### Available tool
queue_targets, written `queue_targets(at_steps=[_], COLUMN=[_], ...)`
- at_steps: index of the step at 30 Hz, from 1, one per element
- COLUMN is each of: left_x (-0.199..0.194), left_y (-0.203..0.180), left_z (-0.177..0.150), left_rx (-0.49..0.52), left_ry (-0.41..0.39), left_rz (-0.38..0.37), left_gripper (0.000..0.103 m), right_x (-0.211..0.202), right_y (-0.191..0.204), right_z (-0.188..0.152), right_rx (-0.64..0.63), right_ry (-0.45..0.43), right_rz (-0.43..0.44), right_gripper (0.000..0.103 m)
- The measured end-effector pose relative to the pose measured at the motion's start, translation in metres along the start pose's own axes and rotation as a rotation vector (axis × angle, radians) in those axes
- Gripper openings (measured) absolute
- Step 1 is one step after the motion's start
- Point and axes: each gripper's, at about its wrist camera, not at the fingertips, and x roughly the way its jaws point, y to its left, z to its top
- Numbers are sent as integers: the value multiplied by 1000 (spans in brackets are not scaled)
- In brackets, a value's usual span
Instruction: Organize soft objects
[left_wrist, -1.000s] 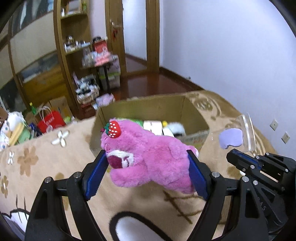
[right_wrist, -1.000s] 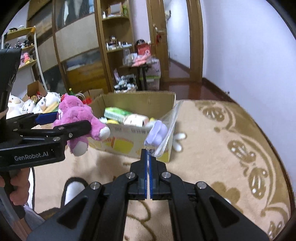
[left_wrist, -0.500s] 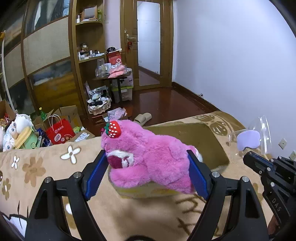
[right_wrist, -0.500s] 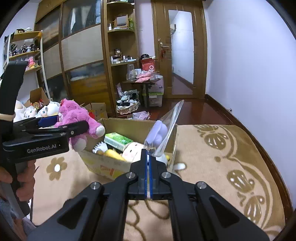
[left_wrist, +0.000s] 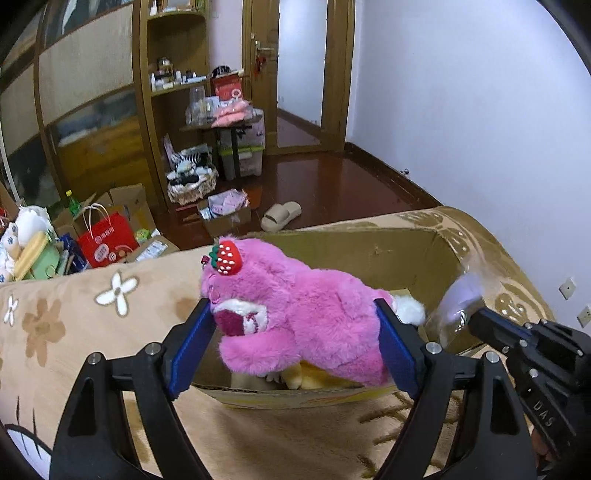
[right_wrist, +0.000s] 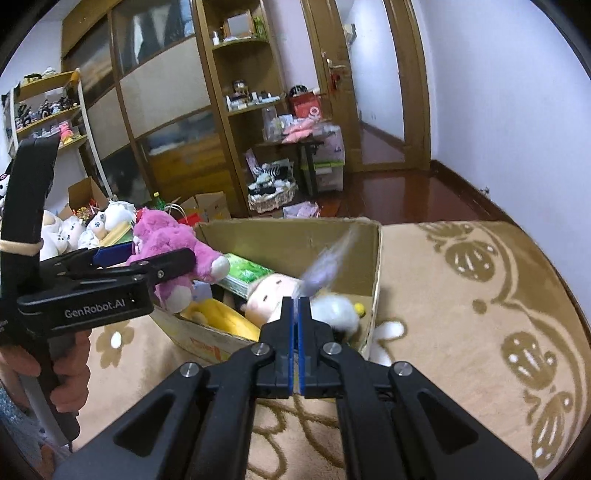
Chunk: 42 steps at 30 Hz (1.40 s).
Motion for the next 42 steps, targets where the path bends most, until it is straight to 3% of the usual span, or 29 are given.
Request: queue_targets(at_steps=[8,15,18,22,32,38,42], left_x=[-11,-40,-52,-70,-125,-165,-189], left_y=[-6,-6,-8,-12,-9,-7,-2], left_z=[-2,-7,-9,-14,-24,-33,-37], left_rx=[12,13,27,56,73,118,93], left_ry=[-45,-59,-54,-48,-87,-133,-175], left_rz=[52,54,63,63,119,164,162], left_gripper=[99,101,102,102,102,102,102], right_x=[-5,-27,-35,-50,-96,-131,-151], right_y=[-11,-4,-2,0,15,21,22], right_z=[-4,-4,-7,-8,-4,-3,-5], right_rx=[35,27,25,27,13,0,12], right_ry=[1,-10,-7,-12,-77,-131,-165], right_rz=[-18,-57,-74,-98,-161,-208,-221], right_gripper=[3,7,33,45,99,103,103])
